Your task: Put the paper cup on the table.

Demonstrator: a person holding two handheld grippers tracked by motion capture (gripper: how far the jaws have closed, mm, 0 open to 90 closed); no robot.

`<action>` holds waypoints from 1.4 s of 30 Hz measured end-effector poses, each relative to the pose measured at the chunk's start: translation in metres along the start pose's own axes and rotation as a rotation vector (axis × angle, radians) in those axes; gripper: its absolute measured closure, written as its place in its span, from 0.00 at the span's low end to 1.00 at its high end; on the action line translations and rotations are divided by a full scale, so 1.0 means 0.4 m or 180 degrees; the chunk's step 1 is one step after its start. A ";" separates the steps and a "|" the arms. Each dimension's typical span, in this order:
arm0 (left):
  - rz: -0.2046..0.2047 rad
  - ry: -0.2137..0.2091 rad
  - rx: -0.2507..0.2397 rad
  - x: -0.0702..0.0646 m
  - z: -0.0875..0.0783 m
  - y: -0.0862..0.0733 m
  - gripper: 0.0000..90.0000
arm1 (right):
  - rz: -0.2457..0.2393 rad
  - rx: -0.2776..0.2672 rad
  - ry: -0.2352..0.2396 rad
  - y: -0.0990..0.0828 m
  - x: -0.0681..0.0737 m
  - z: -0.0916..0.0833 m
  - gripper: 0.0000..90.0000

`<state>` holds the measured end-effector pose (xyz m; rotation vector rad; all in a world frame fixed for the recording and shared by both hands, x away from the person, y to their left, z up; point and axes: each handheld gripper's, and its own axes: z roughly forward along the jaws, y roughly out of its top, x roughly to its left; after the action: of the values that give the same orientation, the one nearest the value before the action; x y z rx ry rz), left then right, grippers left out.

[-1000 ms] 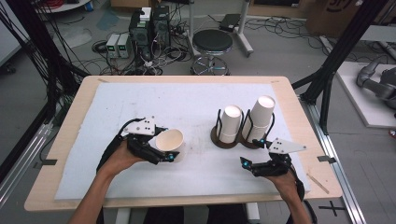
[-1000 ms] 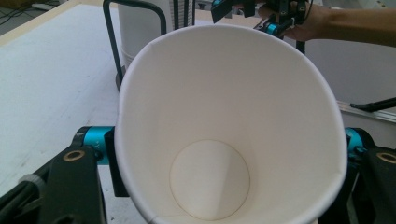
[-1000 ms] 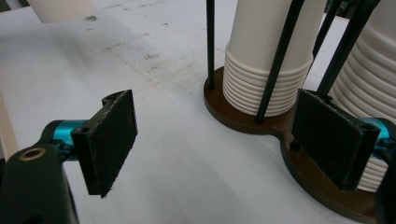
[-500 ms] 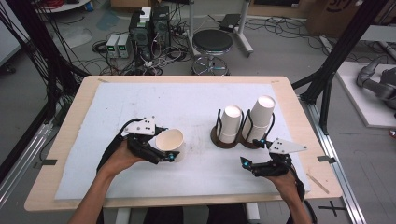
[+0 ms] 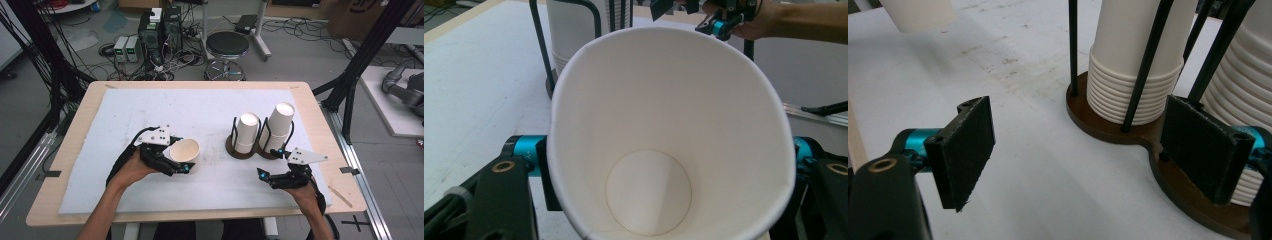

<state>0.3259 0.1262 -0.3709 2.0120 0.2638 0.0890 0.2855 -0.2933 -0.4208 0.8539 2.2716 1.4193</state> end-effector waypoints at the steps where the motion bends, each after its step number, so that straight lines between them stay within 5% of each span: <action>1: 0.0002 -0.0004 0.0006 0.000 0.003 0.002 0.32 | -0.0009 -0.0004 0.0000 0.000 0.000 0.001 0.17; 42: 0.0138 0.0074 0.0456 -0.007 0.126 -0.010 0.32 | 0.0004 0.0002 -0.0011 -0.008 -0.006 0.002 0.17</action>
<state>0.3314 0.0831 -0.3966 2.1604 0.2474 0.1240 0.2869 -0.2954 -0.4239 0.8574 2.2695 1.4166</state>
